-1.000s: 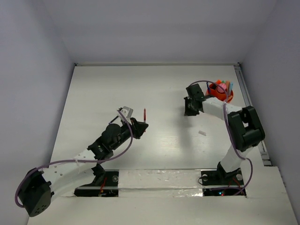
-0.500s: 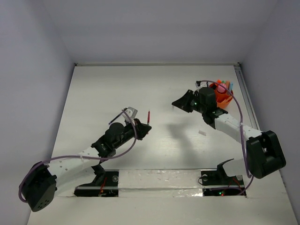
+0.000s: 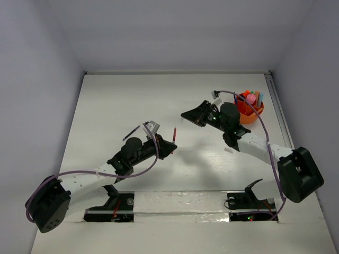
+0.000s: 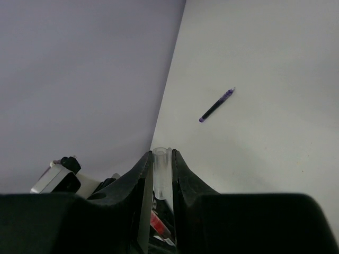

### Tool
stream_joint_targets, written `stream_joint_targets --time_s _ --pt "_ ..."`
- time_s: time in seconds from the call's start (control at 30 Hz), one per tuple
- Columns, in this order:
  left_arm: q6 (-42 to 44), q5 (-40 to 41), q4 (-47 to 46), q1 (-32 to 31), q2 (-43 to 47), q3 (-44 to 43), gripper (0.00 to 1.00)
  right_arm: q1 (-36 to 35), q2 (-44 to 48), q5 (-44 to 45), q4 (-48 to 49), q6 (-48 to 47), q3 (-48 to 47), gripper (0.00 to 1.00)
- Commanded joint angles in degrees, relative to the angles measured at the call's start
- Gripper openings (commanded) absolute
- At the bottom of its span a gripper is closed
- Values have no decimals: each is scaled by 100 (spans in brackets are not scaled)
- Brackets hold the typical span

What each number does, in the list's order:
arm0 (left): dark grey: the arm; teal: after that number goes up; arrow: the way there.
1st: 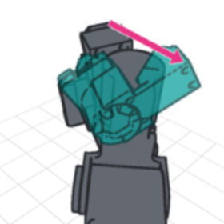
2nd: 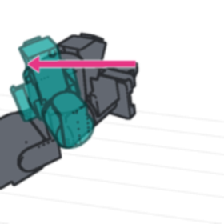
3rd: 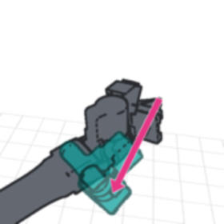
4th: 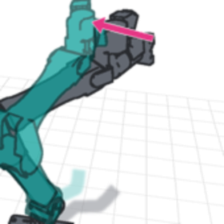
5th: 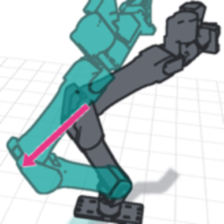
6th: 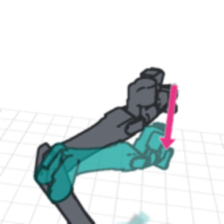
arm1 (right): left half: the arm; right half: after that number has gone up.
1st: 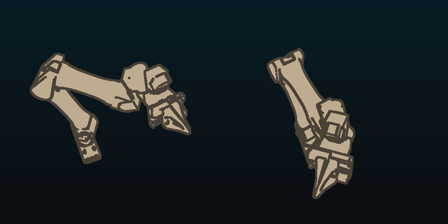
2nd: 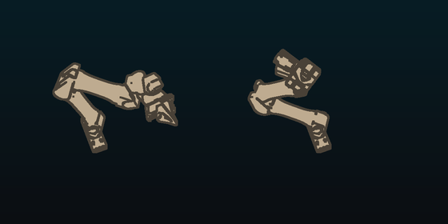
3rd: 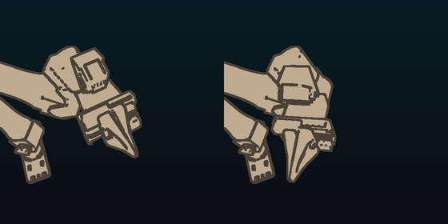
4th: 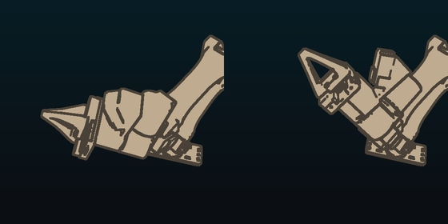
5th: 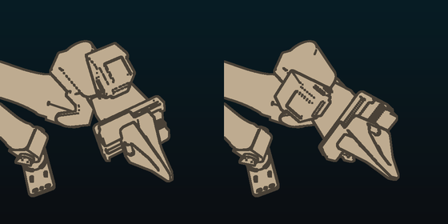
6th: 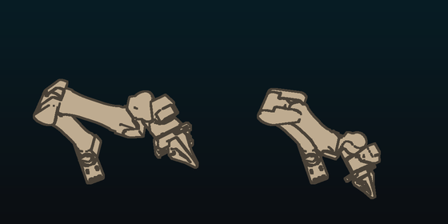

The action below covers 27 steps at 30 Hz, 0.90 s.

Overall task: Sort the stationery into containers
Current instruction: Close the pen cap on the pen.

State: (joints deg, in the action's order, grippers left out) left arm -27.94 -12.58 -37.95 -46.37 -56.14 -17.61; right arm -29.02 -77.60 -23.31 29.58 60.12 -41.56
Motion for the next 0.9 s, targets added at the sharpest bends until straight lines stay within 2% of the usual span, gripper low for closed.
stream_joint_targets --time_s 0.0,0.27,0.4,0.87 --pt "-62 -245 -494 23 15 47 0 -156 -44 159 531 -114 -247 0" --pt "-53 -306 -529 23 -20 38 0 -421 -1 458 373 -606 -388 0" --pt "-71 -315 -546 23 -46 20 0 -482 70 547 635 -685 -300 0" --pt "-97 -193 -485 23 -20 29 0 -597 289 608 663 -958 -247 0"
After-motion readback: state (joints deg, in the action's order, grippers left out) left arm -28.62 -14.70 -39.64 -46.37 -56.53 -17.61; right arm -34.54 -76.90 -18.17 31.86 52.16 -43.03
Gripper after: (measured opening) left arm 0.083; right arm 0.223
